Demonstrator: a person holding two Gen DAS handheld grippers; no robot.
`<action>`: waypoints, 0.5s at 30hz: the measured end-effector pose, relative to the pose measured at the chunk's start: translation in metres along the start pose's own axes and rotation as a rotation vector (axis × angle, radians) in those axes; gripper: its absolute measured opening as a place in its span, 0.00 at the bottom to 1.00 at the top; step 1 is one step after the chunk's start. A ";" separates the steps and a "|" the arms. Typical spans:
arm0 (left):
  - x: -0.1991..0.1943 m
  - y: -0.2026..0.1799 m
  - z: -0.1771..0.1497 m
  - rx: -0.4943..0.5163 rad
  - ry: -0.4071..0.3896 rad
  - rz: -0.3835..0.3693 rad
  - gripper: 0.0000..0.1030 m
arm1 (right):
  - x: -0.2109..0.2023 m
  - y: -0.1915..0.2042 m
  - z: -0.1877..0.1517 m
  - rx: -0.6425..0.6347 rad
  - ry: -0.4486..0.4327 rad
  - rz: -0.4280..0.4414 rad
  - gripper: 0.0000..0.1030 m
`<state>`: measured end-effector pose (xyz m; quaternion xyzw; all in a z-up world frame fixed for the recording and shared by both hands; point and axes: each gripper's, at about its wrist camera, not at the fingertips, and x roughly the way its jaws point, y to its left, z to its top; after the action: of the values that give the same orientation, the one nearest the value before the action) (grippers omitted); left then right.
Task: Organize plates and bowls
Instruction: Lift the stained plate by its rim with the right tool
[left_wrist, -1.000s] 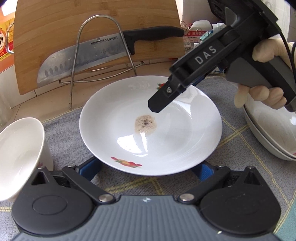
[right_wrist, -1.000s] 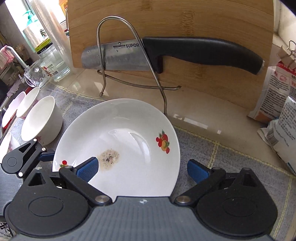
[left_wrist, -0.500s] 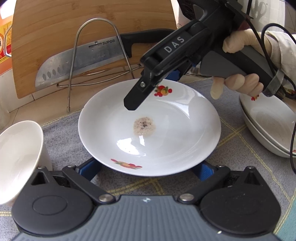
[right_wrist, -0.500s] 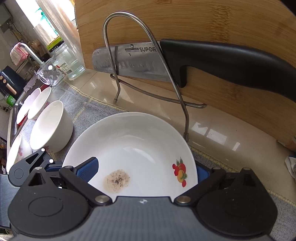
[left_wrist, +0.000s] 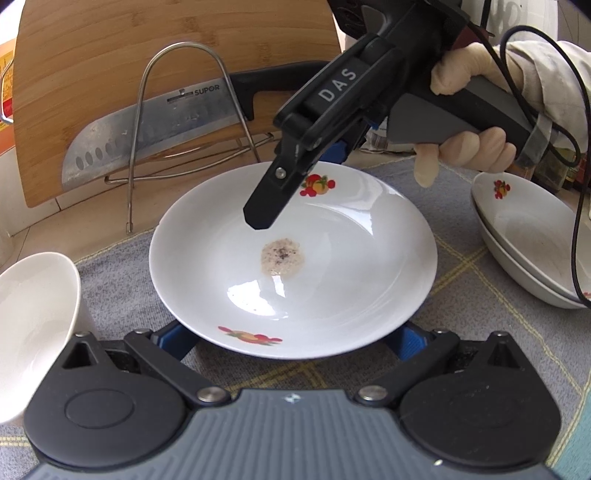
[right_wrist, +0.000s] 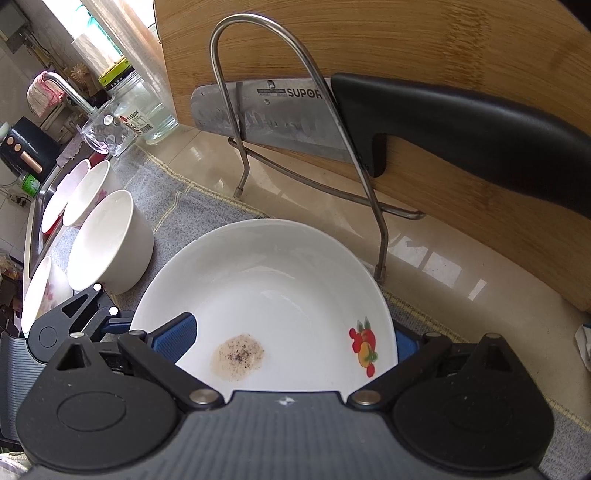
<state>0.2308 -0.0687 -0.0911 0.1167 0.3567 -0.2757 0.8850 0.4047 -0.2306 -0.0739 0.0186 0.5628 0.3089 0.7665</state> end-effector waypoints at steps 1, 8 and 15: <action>0.000 0.000 0.000 -0.001 0.000 0.000 1.00 | 0.000 0.001 0.000 -0.005 0.003 0.001 1.00; 0.000 0.000 0.002 -0.004 0.011 0.002 1.00 | 0.000 0.001 -0.001 -0.009 -0.001 0.002 1.00; 0.000 -0.003 0.007 0.006 0.026 0.010 0.99 | -0.003 0.001 -0.002 -0.007 -0.004 0.011 1.00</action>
<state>0.2330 -0.0739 -0.0865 0.1248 0.3669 -0.2706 0.8812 0.4016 -0.2316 -0.0722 0.0196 0.5602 0.3150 0.7659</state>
